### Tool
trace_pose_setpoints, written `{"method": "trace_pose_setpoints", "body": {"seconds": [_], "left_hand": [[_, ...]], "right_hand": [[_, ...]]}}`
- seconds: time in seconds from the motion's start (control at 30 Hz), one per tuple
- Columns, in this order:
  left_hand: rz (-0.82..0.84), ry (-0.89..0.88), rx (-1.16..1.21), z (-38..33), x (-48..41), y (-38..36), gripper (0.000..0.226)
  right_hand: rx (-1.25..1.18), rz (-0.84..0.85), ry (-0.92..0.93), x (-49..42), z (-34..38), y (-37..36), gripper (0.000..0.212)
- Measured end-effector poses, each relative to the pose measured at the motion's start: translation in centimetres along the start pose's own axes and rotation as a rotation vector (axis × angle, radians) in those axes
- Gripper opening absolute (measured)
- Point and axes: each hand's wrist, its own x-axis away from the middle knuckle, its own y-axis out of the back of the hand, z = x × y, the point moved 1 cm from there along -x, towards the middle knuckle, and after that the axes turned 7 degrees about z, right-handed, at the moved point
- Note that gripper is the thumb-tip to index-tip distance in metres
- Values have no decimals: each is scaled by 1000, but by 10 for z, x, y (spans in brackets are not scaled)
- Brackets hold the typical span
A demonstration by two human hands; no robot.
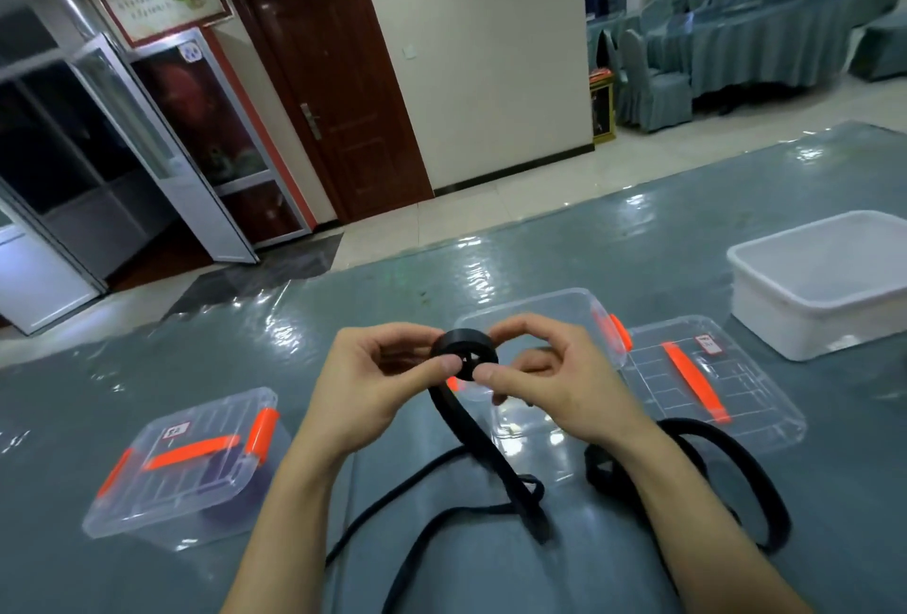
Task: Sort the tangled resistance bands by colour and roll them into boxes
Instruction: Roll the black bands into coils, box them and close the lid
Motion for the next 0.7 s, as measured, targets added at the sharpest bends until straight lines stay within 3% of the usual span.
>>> {"method": "trace_pose_setpoints", "body": {"seconds": [0.07,0.17,0.23,0.3,0.4,0.47,0.57,0.7], "left_hand": [[123,-34,-356,-5,1,4,17],[212,-79,-868,-17,-3,-1,11],[220,-93,-1016,-22,-5,-4,14],[209,-81,-887,-21,-5,-1,16],[159,-19,-392,-10,-2,3,34],[100,-10,-150,-1,-1,0,33],[57,-23,4,4,0,-15,20],[-21,-69,98,-1,-2,-24,18]], "right_hand": [[239,-27,31,4,5,7,37],[569,55,71,4,7,-4,25],[650,73,83,5,7,-9,21],[613,33,133,7,9,-8,14],[522,-86,202,11,8,-3,15],[397,-131,209,12,7,-1,20],[174,-125,191,12,5,2,8],[-63,-95,176,9,5,2,18]]}}
